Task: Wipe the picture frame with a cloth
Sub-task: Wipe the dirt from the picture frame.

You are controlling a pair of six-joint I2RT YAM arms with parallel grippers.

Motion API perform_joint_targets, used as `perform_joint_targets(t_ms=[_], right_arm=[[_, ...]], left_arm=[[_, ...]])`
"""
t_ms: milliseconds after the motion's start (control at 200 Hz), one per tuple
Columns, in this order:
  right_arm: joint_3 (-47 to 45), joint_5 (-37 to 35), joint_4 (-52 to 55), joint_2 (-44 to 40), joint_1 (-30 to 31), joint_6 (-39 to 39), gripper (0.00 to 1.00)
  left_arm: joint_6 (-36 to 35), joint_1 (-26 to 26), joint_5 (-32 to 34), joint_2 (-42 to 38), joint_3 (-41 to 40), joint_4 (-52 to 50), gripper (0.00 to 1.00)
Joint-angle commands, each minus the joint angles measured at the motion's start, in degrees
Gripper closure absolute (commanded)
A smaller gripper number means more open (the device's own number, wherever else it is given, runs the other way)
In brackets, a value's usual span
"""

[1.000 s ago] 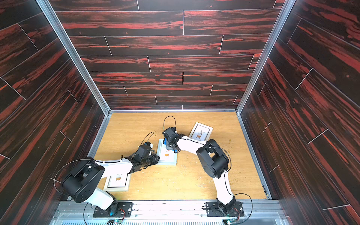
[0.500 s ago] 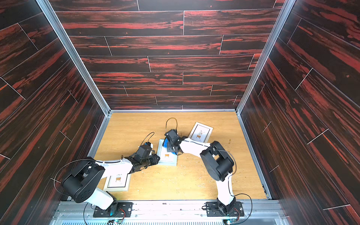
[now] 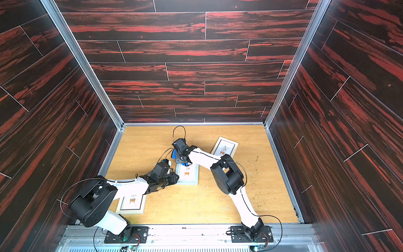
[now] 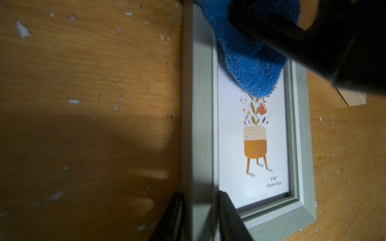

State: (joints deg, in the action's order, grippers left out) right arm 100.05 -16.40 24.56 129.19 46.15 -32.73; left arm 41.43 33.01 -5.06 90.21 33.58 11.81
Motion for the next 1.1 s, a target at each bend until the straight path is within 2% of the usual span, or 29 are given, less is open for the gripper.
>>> perform_joint_targets(t_ms=[0, 135, 326, 436, 521, 686, 862, 977, 1097], right_arm=[[-4.0, -5.0, 4.0, -3.2, -2.6, 0.6, 1.00], [-7.7, -1.8, 0.7, -4.9, -2.8, 1.2, 1.00], [3.8, 0.0, 4.2, 2.6, 1.2, 0.1, 1.00], [4.2, -3.8, 6.4, 2.6, 0.1, 0.2, 1.00], [-1.9, -5.8, 5.4, -1.3, -1.9, 0.5, 1.00], [-14.3, -4.8, 0.9, -10.5, -2.9, 1.9, 1.00], [-24.9, -5.4, 0.2, -18.4, 1.9, -0.7, 1.00], [-33.6, -2.0, -1.2, -22.5, 5.2, -3.5, 1.00], [-36.5, 0.0, -2.6, -23.3, 6.3, -4.8, 1.00]], left_arm=[[0.1, 0.1, 0.7, 1.9, -3.0, -13.2, 0.69], [0.5, 0.1, 0.8, 1.6, -3.3, -12.9, 0.69], [0.5, 0.1, 0.9, 1.2, -3.4, -13.3, 0.69], [0.6, 0.1, 1.1, 0.9, -3.6, -13.4, 0.69], [0.6, 0.1, 1.2, 0.9, -3.7, -13.3, 0.69], [0.8, 0.1, 1.4, 1.1, -3.6, -13.1, 0.69], [1.1, 0.1, 2.2, 1.2, -3.4, -13.8, 0.69], [1.3, 0.1, 2.1, 1.3, -3.5, -13.2, 0.69], [1.5, 0.1, 1.7, 1.4, -3.6, -12.6, 0.69]])
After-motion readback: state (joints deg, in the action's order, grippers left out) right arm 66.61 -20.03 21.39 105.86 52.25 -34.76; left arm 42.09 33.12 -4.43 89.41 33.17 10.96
